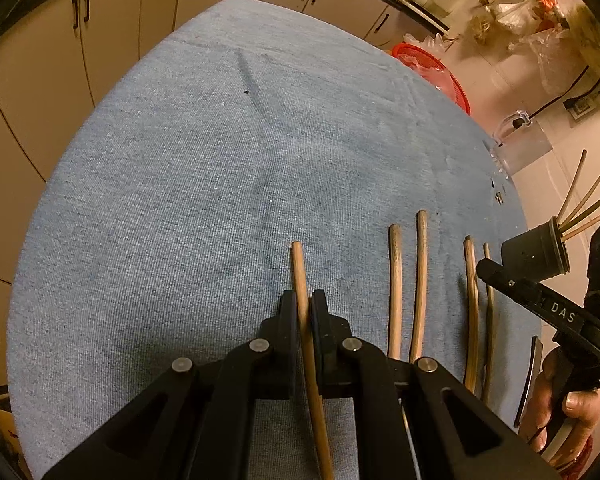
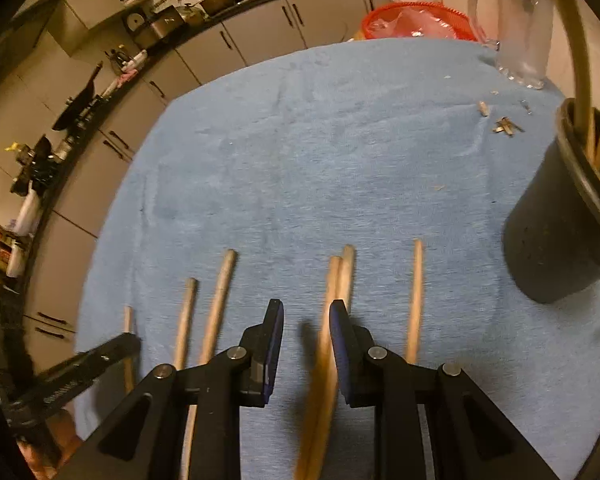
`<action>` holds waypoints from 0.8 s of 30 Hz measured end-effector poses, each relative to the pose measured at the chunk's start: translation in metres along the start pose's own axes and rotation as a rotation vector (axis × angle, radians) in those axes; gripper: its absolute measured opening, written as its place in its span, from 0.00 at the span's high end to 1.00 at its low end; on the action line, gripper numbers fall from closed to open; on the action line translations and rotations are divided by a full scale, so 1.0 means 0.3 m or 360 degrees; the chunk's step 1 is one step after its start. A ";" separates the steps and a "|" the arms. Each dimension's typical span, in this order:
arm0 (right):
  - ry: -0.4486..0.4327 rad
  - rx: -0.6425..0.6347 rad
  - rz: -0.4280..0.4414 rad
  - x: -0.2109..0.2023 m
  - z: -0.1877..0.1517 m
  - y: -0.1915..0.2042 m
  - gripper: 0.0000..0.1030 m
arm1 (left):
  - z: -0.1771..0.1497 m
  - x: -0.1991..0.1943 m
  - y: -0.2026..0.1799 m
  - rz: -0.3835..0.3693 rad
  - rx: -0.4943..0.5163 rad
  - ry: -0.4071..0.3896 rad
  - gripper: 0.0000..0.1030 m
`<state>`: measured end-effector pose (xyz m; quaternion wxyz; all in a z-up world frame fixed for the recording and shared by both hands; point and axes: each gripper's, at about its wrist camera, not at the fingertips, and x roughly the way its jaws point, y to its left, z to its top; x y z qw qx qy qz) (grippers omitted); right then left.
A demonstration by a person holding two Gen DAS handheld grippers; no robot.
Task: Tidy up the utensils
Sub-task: 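Close the left gripper on a chopstick while the right gripper grasps another, then lift both held chopsticks upright and carry them over the black cup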
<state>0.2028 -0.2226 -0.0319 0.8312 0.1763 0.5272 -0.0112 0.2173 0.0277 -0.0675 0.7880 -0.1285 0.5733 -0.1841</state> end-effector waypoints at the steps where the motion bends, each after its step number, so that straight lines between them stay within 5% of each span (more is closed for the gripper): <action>1: 0.0015 0.0006 0.0004 0.009 0.000 -0.003 0.74 | -0.001 -0.001 0.000 0.0001 -0.0001 -0.0001 0.93; 16: 0.0171 -0.0128 -0.0196 0.132 0.100 0.030 0.79 | 0.018 0.014 -0.038 0.0040 0.0005 0.0017 0.93; 18: 0.0157 -0.0172 -0.0223 0.136 0.094 0.051 0.86 | 0.017 0.017 -0.054 0.0066 0.0033 0.0009 0.93; 24: 0.0038 -0.0162 -0.0040 0.093 0.042 0.078 0.93 | 0.019 -0.002 -0.081 0.0024 0.0045 -0.0044 0.94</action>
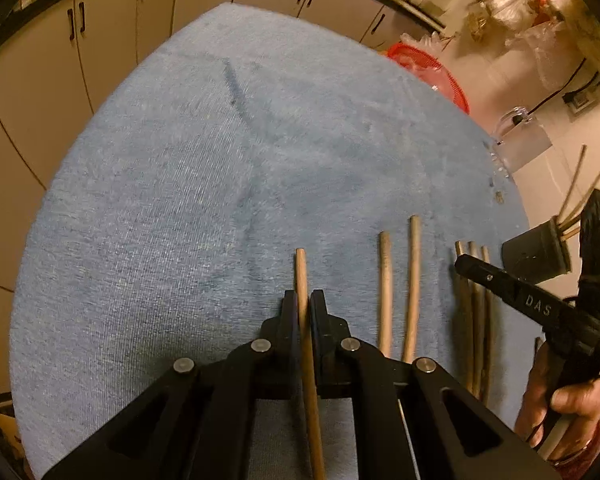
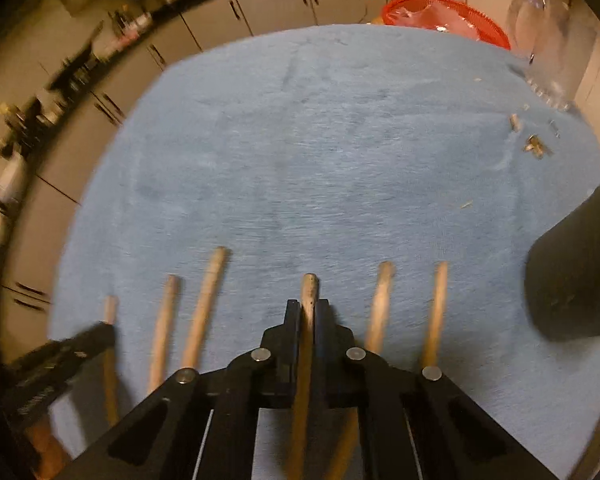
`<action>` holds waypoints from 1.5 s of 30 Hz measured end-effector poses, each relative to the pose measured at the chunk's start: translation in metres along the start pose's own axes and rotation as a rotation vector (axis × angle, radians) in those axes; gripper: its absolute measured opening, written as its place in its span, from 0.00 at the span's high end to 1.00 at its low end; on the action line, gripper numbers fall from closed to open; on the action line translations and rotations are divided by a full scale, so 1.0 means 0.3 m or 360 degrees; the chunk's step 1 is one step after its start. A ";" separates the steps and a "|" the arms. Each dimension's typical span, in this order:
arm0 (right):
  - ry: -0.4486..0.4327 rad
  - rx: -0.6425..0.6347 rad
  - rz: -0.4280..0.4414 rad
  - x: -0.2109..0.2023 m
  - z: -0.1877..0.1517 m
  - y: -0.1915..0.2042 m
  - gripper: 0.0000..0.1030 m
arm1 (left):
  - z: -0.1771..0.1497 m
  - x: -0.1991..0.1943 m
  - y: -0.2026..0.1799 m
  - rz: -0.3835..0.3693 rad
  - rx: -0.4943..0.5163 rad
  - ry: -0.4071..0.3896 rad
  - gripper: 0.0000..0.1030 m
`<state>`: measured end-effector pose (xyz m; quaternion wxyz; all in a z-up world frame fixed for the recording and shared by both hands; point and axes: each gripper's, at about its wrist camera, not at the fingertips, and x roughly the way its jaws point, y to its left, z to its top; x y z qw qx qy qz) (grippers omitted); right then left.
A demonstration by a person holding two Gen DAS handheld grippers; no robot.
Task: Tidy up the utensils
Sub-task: 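Lift both held chopsticks upright and carry them over the black cup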
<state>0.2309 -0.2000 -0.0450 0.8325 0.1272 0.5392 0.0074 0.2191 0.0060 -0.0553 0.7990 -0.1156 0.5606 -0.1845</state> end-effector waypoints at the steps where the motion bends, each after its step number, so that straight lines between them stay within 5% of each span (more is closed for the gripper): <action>1: -0.0055 -0.0015 0.0031 -0.029 -0.010 0.008 0.93 | -0.002 -0.021 -0.010 -0.0004 0.0016 -0.0030 0.94; 7: -0.0424 -0.0103 0.0252 -0.291 -0.093 0.050 0.93 | -0.012 -0.191 -0.095 -0.0041 0.0104 -0.0238 0.94; 15: -0.0817 -0.0166 0.0277 -0.557 -0.252 0.068 0.93 | -0.076 -0.415 -0.217 -0.0099 0.0221 -0.0474 0.94; 28: -0.1042 -0.0098 0.0290 -0.753 -0.359 -0.023 0.93 | -0.112 -0.525 -0.312 -0.0078 0.0283 -0.0577 0.94; 45: -0.1294 0.0062 0.0175 -0.920 -0.366 -0.170 0.93 | -0.109 -0.567 -0.400 -0.0118 0.0365 -0.0591 0.94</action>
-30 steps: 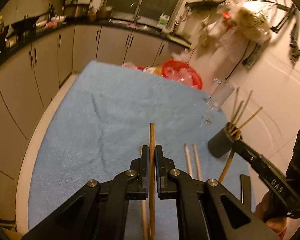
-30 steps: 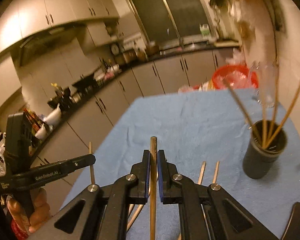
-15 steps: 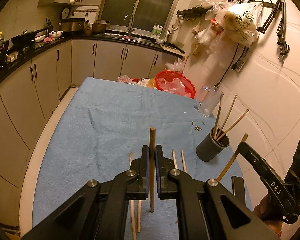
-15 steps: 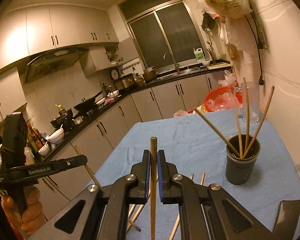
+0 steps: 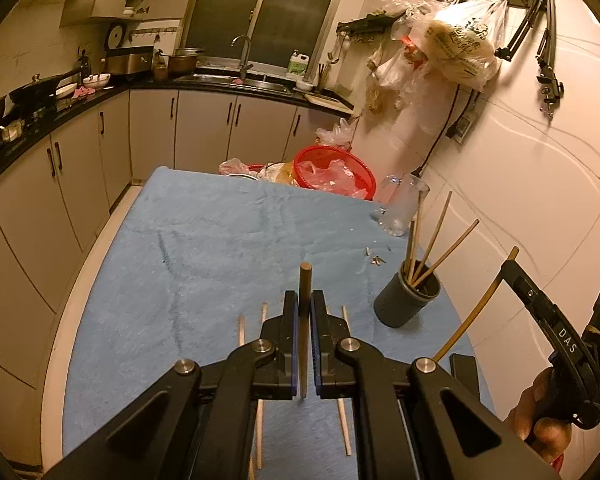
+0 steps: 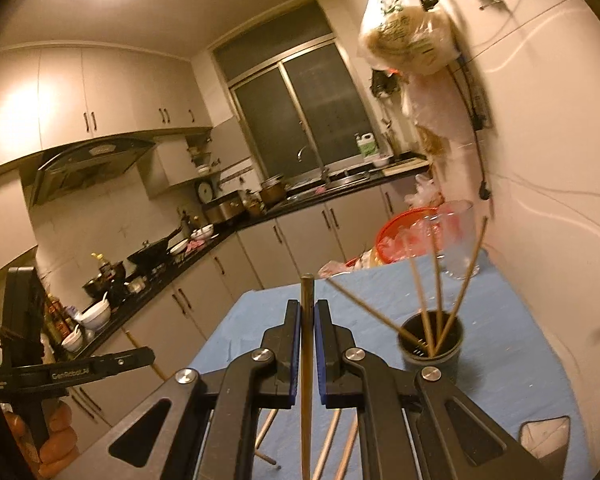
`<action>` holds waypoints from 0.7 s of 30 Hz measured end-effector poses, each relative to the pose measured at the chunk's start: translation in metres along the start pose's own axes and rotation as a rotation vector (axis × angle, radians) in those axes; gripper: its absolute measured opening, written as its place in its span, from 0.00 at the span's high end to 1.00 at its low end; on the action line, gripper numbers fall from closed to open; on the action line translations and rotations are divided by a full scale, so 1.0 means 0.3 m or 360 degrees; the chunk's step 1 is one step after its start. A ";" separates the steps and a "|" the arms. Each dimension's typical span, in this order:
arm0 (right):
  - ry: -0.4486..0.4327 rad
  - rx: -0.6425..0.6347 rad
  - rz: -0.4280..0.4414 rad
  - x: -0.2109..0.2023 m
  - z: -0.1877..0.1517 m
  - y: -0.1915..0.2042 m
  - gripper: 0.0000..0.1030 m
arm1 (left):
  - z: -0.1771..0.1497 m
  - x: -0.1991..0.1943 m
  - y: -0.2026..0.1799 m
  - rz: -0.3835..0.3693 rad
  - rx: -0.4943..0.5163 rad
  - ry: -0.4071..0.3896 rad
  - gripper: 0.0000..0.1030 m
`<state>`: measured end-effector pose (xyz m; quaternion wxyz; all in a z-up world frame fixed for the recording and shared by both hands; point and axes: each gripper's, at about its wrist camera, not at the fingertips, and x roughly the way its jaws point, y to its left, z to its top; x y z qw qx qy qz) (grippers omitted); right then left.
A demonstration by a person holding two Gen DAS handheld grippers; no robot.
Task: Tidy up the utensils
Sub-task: 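Lift both held chopsticks upright and carry them over the black cup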
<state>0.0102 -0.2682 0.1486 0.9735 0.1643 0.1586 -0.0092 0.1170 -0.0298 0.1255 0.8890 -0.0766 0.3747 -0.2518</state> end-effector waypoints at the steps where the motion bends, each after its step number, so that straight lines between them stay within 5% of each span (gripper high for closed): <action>1: -0.0013 0.0004 -0.0010 -0.006 0.007 -0.008 0.93 | 0.003 -0.001 -0.005 -0.0006 0.0004 0.0001 0.94; 21: -0.0244 0.0029 -0.0242 -0.072 0.243 -0.198 0.93 | 0.203 -0.007 -0.287 -0.0231 0.0142 -0.0043 0.94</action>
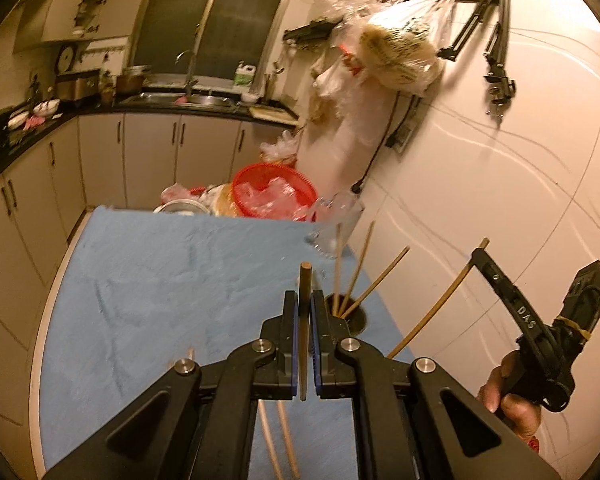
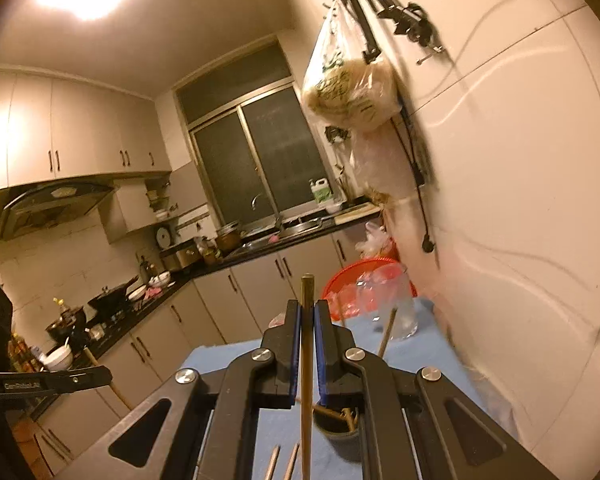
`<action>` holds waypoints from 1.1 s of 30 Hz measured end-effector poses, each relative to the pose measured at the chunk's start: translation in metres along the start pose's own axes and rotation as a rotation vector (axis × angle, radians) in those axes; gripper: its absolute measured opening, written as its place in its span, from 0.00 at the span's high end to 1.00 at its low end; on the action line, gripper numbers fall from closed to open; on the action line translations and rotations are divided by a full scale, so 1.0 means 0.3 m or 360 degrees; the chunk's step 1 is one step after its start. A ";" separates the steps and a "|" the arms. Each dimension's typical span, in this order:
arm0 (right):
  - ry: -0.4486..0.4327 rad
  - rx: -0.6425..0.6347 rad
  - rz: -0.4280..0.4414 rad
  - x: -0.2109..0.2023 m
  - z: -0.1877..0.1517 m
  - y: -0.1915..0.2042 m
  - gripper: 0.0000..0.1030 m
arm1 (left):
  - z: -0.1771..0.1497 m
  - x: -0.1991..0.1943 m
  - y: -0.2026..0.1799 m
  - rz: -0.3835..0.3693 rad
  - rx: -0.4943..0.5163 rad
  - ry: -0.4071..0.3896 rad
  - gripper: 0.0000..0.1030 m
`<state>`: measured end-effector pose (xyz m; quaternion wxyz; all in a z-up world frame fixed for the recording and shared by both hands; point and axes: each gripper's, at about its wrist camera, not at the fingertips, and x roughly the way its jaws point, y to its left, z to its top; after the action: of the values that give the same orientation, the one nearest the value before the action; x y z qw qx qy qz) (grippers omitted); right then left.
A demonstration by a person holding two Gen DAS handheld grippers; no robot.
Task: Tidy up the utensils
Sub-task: 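Lower the chopsticks into the cup and open both grippers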
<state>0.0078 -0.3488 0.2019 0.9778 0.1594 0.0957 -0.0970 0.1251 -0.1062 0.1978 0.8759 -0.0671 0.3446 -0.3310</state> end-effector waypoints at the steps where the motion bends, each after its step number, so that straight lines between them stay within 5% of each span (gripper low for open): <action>1: -0.0012 -0.0001 -0.0013 0.006 0.016 -0.008 0.93 | 0.018 0.001 -0.018 -0.0007 0.0011 -0.0015 0.94; 16: -0.0045 0.0031 -0.0085 0.208 0.159 -0.114 0.93 | 0.222 0.203 -0.201 -0.0093 0.0097 -0.0037 0.94; 29: 0.0176 0.0040 -0.0079 0.386 0.030 -0.175 0.91 | 0.149 0.416 -0.160 -0.0013 0.0068 0.0131 0.94; 33: 0.0247 0.0040 -0.0061 0.395 0.011 -0.173 0.88 | 0.140 0.423 -0.140 0.0004 0.0036 0.0165 0.80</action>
<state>0.1109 -0.4169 0.1638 0.9633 0.1768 0.1730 -0.1043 0.1989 -0.2227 0.1729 0.8580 -0.0396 0.3859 -0.3366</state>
